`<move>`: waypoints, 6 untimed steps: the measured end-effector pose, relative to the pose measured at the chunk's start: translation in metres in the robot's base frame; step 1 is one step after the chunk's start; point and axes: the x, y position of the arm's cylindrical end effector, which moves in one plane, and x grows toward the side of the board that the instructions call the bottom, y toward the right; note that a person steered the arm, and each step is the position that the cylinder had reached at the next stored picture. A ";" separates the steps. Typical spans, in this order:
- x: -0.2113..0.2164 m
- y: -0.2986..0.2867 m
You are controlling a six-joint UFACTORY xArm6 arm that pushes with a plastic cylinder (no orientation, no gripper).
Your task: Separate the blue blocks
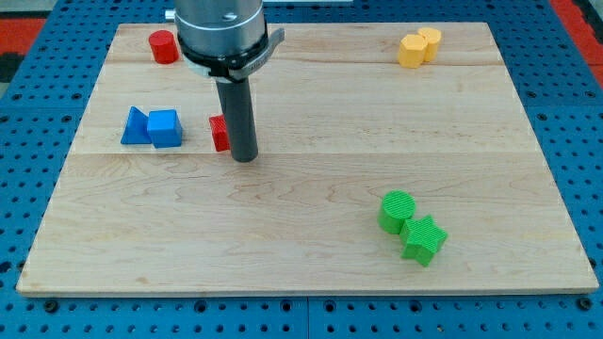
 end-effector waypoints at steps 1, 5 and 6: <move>0.054 0.038; -0.098 0.004; -0.090 0.052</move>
